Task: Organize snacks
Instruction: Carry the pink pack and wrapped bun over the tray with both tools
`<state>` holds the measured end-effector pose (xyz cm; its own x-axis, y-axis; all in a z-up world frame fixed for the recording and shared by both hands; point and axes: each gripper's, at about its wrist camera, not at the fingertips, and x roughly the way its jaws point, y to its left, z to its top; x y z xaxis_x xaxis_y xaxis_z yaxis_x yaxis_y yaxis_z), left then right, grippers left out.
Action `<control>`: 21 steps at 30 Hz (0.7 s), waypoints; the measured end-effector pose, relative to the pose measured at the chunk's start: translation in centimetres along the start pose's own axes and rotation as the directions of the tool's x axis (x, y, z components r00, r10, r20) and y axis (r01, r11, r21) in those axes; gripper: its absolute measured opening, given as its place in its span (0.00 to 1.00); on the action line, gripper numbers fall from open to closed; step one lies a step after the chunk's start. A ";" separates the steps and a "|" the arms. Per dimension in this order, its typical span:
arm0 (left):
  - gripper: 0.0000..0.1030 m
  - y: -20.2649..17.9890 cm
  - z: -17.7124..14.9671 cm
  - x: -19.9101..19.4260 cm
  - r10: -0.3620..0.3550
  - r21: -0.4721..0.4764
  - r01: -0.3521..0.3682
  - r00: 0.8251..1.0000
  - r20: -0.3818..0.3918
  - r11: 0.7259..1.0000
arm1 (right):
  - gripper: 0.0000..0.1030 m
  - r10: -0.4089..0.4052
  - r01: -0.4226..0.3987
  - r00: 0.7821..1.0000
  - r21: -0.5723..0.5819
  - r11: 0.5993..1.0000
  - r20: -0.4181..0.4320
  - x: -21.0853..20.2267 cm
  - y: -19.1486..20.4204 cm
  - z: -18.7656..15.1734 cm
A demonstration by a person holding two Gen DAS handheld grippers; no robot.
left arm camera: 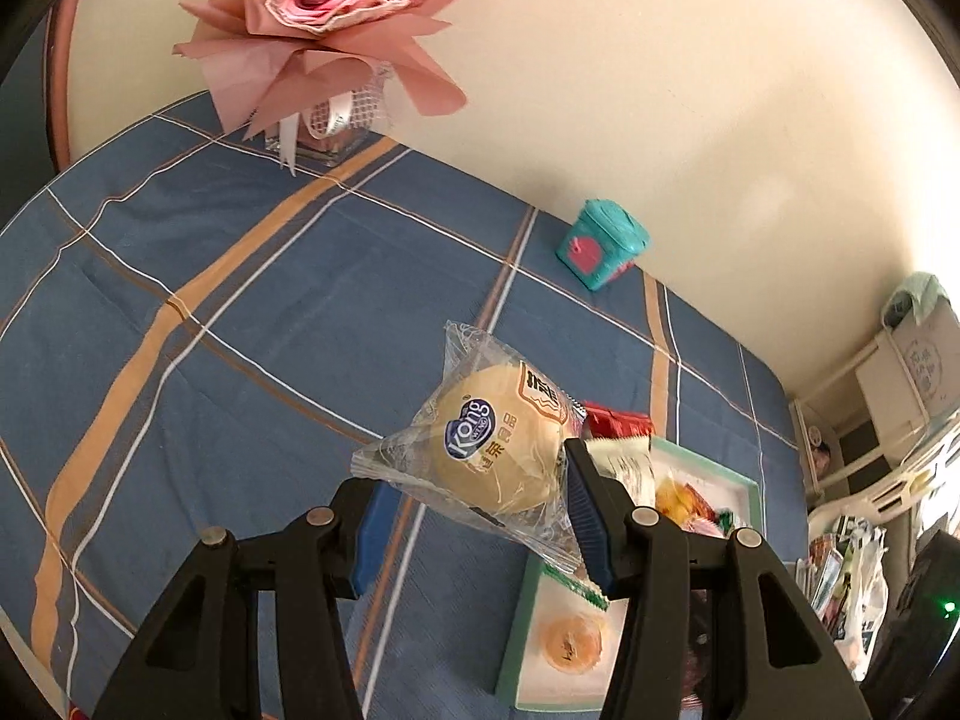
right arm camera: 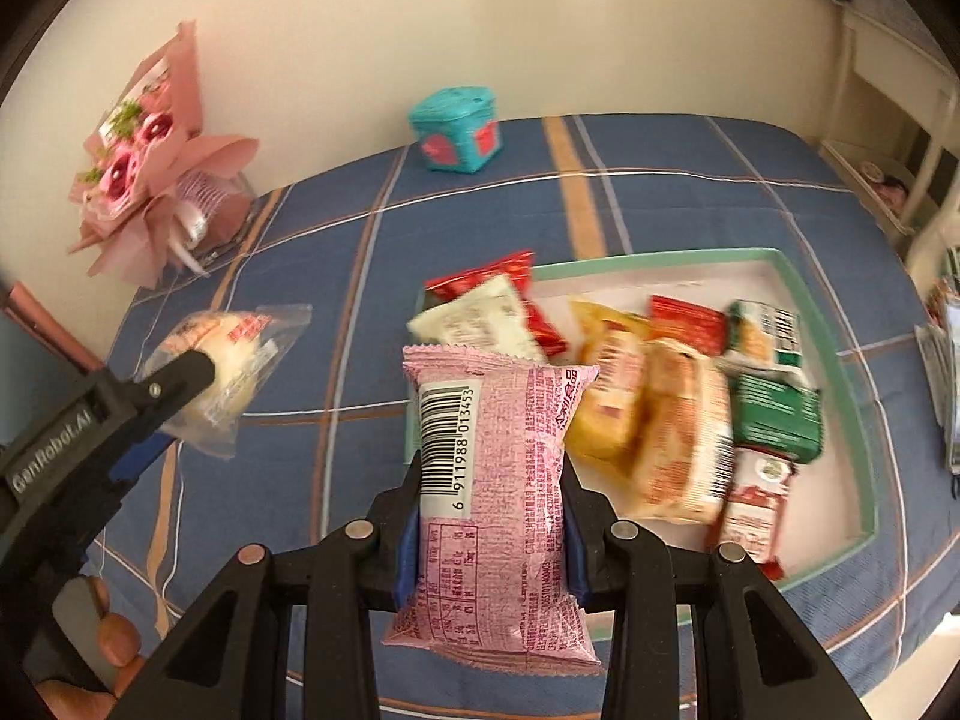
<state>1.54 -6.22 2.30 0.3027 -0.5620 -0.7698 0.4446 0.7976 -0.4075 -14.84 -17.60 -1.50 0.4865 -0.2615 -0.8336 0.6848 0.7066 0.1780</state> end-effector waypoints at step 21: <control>0.53 -7.4 -3.4 1.2 0.000 0.196 0.011 0.998 -0.058 0.981 | 0.39 -0.041 0.036 0.998 0.114 0.993 0.047 -1.8 -6.3 0.8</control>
<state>-4.23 -12.04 2.67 0.2531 -0.5483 -0.7970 0.6044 0.7329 -0.3123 -19.56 -22.12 -0.69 0.4827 -0.3208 -0.8149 0.7589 0.6176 0.2064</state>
